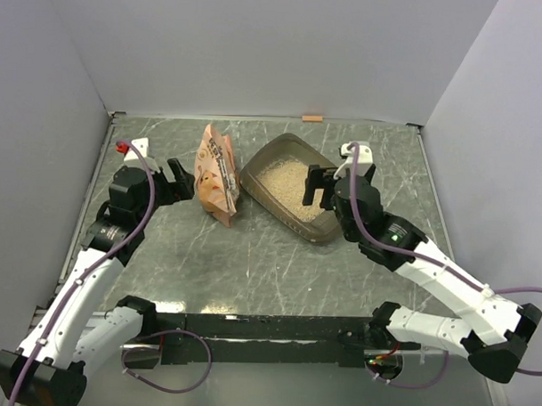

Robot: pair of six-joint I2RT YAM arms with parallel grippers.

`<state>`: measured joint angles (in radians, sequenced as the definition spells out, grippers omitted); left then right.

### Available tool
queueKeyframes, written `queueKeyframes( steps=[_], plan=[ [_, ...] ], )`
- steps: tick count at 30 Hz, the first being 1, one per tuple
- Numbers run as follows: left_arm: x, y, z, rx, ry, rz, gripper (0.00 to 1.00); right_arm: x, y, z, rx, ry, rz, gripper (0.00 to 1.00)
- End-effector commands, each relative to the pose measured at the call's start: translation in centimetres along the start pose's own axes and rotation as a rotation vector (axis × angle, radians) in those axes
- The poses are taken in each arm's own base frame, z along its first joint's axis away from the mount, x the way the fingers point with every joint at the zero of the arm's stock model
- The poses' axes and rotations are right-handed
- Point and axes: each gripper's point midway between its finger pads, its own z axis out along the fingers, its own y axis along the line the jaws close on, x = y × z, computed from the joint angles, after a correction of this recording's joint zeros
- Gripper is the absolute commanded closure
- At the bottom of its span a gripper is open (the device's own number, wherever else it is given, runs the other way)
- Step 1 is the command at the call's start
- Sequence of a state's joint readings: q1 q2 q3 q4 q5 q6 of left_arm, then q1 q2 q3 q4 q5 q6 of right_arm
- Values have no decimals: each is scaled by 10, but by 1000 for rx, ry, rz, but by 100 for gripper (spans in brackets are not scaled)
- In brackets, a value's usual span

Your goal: Fill the litter box with clean litter

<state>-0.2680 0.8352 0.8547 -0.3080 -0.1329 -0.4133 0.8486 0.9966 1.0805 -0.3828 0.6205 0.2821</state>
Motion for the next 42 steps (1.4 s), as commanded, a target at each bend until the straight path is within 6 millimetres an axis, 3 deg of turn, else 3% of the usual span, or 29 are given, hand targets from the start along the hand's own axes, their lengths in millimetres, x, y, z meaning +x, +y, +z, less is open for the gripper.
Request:
queueKeyframes(
  steps=[1,6,14,23,25,26,32,42],
  plan=[
    [-10,-20,-6,119,-59,-13,3,-11,1,9,45,-20,-27,1],
    [1,-22,-5,144,-29,2,3,-5,34,16,-107,10,-60,1],
    [6,-20,-8,157,-26,-11,3,2,105,33,-341,120,18,0],
    [3,-16,-13,152,-45,-9,3,33,171,75,-446,261,128,3],
    [2,-14,-14,146,-51,-9,3,31,180,85,-461,251,120,3],
    [2,-13,-14,142,-53,-9,3,44,185,95,-452,277,101,3],
    [0,-7,-12,134,-49,-39,3,59,200,126,-456,282,45,4],
    [0,-7,-11,165,-41,-65,3,80,209,157,-487,337,81,14]
  ],
)
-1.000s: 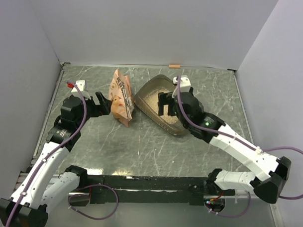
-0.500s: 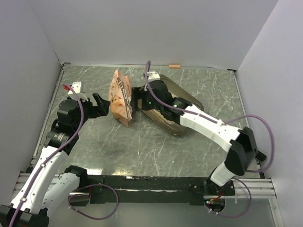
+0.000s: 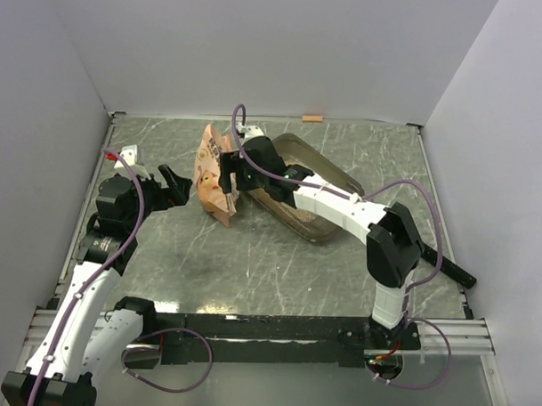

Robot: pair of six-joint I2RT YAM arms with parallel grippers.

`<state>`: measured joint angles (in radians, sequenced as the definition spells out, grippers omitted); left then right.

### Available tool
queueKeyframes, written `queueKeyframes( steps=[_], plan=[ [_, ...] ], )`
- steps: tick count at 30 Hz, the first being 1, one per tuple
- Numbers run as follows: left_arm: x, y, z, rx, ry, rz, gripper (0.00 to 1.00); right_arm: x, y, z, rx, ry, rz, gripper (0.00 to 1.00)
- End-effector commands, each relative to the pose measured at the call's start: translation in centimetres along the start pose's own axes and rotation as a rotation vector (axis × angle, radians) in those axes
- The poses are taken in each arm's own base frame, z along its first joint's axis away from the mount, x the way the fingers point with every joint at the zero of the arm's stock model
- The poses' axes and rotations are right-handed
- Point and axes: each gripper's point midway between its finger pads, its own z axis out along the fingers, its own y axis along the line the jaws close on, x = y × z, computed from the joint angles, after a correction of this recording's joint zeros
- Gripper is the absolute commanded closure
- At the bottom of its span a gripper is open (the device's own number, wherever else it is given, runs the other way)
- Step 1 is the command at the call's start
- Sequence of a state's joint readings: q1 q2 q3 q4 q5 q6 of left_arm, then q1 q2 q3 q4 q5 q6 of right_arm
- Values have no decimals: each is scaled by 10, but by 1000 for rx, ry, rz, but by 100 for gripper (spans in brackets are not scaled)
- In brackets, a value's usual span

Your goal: Fill the litter box with clean litter

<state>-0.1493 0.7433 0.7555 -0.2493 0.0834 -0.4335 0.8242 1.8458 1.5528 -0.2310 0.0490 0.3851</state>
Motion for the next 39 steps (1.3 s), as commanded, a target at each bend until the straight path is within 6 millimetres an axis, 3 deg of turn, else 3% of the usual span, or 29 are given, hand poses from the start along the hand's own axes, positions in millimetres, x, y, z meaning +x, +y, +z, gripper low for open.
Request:
queueKeyframes(
  steps=[1,13,15,16,17,18,24,26,27,28,30,32,36,39],
  plan=[
    [-9,-9,0,49,-33,-13,3,-29,11,6,-62,-72,29,15],
    [-9,-7,0,47,-32,-13,3,-19,5,30,-74,-31,71,30],
    [-9,-7,1,47,-31,-16,3,-18,3,32,-68,-31,71,49],
    [-9,-7,1,49,-30,-16,3,-20,0,32,-52,-43,72,65],
    [-9,-7,1,48,-30,-18,3,-21,-1,31,-48,-50,68,97],
    [-9,-7,1,50,-30,-18,3,-22,-2,30,-44,-57,65,100],
    [-7,-5,2,44,-24,-16,3,-27,-13,7,-8,-137,26,100],
    [-7,-5,3,43,-23,-18,3,-36,-14,-10,4,-173,12,100],
    [-7,-5,2,43,-23,-19,3,-31,-18,-14,16,-168,6,100],
    [-7,-4,2,41,-22,-20,3,-41,-18,-29,14,-199,-8,100],
    [-7,-4,2,41,-22,-17,3,-34,-26,-41,47,-192,-26,100],
    [-7,-4,2,40,-22,-19,3,-42,-27,-65,53,-224,-42,100],
    [-7,-3,3,36,-22,-19,3,-34,-30,-104,31,-230,-79,100],
    [-5,-2,3,35,-16,-21,3,-13,-38,-128,43,-183,-103,100]
  ],
)
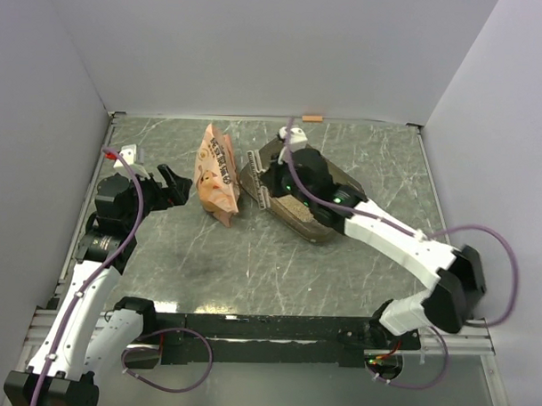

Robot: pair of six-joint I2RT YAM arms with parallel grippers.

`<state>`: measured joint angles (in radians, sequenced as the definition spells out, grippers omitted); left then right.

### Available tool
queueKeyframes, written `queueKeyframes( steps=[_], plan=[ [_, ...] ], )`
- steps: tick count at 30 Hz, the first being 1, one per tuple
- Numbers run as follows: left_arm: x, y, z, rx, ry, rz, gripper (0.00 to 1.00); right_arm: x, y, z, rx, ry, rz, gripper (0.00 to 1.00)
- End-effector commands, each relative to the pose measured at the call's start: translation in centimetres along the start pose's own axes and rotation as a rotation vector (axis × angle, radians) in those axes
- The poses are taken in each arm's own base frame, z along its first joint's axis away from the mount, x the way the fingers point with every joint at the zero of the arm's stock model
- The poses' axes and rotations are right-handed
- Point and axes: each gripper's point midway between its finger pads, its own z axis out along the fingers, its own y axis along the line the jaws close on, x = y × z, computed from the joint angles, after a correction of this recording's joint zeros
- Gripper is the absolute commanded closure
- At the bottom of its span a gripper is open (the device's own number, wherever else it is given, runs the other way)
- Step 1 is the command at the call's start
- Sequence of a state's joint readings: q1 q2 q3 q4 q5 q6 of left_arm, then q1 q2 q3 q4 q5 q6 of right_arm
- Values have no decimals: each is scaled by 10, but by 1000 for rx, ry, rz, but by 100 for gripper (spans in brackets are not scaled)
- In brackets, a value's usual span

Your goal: Fill the litter box with clean litter

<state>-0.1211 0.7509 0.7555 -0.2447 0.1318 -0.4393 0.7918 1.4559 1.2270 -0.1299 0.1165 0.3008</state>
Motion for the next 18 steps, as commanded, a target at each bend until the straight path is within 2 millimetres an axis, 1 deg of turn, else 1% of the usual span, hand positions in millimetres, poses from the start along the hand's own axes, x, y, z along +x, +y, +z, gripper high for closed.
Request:
queueKeyframes(
  steps=[1,2,3,4,6,7,8,10,11,14,15,18],
  plan=[
    [-6,-3,2,19,-27,-7,3,11,-11,-42,13,27,-53,100],
    [-6,-3,2,19,-26,-5,3,15,-14,-49,17,31,-51,100],
    [-7,-3,2,17,-30,-8,3,21,-19,-62,20,30,-46,100],
    [-6,-4,2,21,-28,-8,3,27,-21,-69,21,41,-50,100],
    [-6,-6,0,33,-33,-8,3,44,-29,-87,28,81,-57,100],
    [-7,-7,0,37,-38,-7,3,51,-32,-94,34,98,-57,100],
    [-7,-7,0,38,-36,-7,3,65,-32,-101,23,148,-62,100],
    [-7,-7,0,38,-34,-9,3,77,-32,-114,-2,178,-67,100],
    [-7,-6,0,36,-33,-8,3,88,-32,-121,-15,217,-74,100],
    [-6,-8,0,47,-30,-9,3,109,-32,-132,-43,291,-86,100],
    [-5,-8,1,47,-26,-11,3,119,-37,-135,-28,335,-90,100],
    [-2,-7,3,45,-16,-12,3,146,-32,-140,-74,436,-82,100]
  ],
)
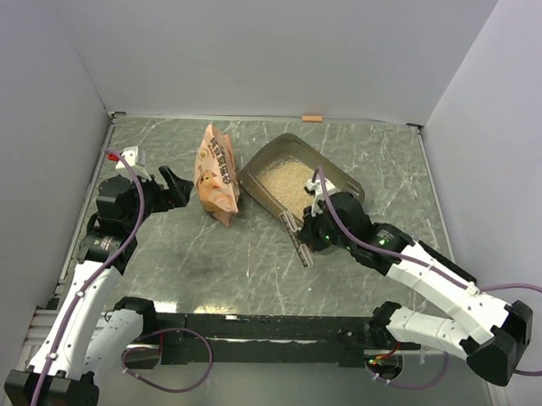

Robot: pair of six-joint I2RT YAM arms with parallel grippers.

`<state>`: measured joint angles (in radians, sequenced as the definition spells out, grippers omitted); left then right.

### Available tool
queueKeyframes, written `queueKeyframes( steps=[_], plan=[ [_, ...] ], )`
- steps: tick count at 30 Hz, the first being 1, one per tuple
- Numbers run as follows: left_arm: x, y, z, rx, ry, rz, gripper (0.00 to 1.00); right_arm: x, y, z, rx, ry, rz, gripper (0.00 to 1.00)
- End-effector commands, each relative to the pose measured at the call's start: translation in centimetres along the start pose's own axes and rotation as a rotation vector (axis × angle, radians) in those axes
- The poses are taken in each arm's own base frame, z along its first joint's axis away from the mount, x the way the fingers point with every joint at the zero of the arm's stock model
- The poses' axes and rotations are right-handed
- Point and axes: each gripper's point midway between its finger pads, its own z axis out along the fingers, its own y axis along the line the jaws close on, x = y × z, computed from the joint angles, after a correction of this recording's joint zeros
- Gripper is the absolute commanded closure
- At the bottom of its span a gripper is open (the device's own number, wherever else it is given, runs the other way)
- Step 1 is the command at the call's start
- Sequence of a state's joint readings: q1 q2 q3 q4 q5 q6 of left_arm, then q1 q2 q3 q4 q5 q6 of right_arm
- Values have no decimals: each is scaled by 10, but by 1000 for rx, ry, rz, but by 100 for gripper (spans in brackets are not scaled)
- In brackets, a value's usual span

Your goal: Fill the litter box with clean litter

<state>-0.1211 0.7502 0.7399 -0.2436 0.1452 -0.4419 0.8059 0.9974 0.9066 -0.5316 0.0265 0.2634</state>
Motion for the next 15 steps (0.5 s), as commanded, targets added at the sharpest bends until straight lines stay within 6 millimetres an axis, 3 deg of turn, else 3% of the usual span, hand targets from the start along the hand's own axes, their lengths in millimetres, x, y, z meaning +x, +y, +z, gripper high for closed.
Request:
queueKeyframes(
  steps=[1,3,6,15],
  plan=[
    [-10,-8,2,39,-33,-7,3,48,9,-2,-72,175,-9,100],
    [-8,-8,3,40,-28,-8,3,67,8,4,-77,225,13,100],
    [-9,-9,2,44,-29,-7,3,89,-3,16,-11,278,51,89],
    [-5,-8,4,45,-16,-9,3,119,-15,40,78,349,131,71]
  ],
)
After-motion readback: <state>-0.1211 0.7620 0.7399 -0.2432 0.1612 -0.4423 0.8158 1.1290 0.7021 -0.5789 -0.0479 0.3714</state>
